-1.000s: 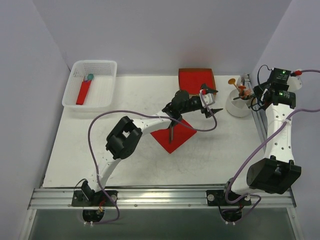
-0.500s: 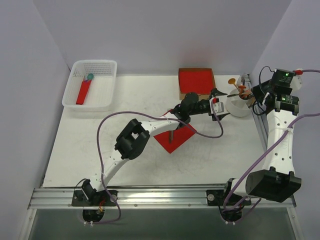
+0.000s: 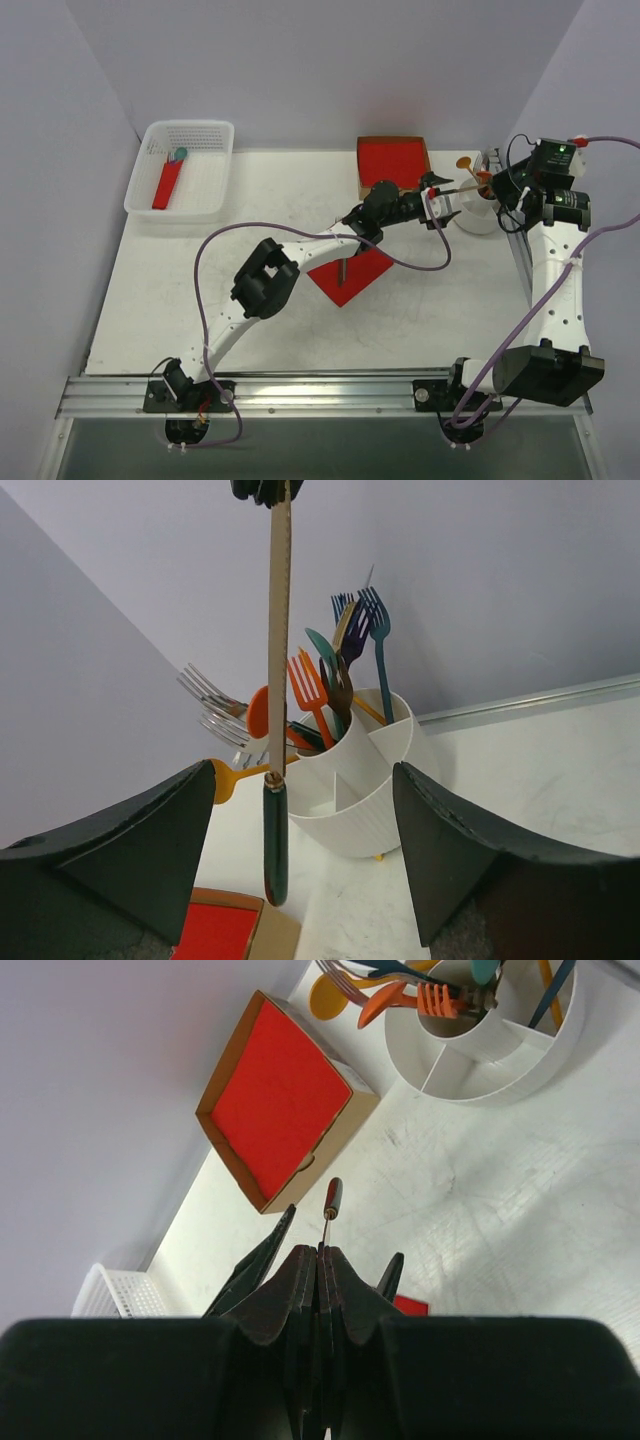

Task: Place the utensils on the paper napkin and roll it up
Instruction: Place the utensils on the napkin.

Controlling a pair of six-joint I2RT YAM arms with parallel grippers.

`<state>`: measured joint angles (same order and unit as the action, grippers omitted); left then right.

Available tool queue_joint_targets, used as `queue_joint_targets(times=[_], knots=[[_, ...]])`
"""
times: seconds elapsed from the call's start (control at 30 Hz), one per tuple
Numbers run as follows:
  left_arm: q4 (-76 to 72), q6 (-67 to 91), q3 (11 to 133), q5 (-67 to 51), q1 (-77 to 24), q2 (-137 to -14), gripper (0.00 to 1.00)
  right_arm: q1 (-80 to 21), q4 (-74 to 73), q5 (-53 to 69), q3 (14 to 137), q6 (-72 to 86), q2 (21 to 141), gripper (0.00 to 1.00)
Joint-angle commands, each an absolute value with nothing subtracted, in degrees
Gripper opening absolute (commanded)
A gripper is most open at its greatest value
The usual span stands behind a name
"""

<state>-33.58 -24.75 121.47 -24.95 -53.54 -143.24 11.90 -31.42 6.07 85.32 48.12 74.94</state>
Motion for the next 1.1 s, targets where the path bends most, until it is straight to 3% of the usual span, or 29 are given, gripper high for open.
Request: queue_joint_targets(times=[0.0, 0.2, 0.37, 0.7, 0.9, 0.97, 1.07], knots=[[-34.28, -25.31, 124.89, -22.68, -53.35, -144.40, 0.80, 10.46, -31.38, 6.42, 85.08, 48.78, 72.69, 0.00], [-33.66, -24.96, 125.86, -22.06, -52.65, -145.11, 0.79, 7.12, -31.29, 3.87, 85.17, 49.66, 72.86, 0.00], [-33.75, -24.87, 124.99, -21.36, -52.21, -144.93, 0.68, 5.98, -31.46, 2.99, 85.43, 50.10, 73.04, 0.00], [-42.01, -22.50, 117.95, -20.04, -50.71, -142.56, 0.61, 5.71, -31.64, 2.20, 85.52, 49.83, 72.69, 0.00], [-41.84, -22.33, 118.21, -20.21, -50.54, -142.47, 0.52, 5.63, -31.29, 2.55, 84.99, 49.83, 72.69, 0.00], [-41.66, -22.41, 118.56, -20.56, -50.62, -142.47, 0.40, 5.62, -31.20, 2.37, 84.82, 49.83, 72.60, 0.00], [-41.57, -22.50, 118.48, -20.92, -50.54, -142.38, 0.34, 5.54, -31.20, 2.20, 84.73, 49.83, 72.51, 0.00]])
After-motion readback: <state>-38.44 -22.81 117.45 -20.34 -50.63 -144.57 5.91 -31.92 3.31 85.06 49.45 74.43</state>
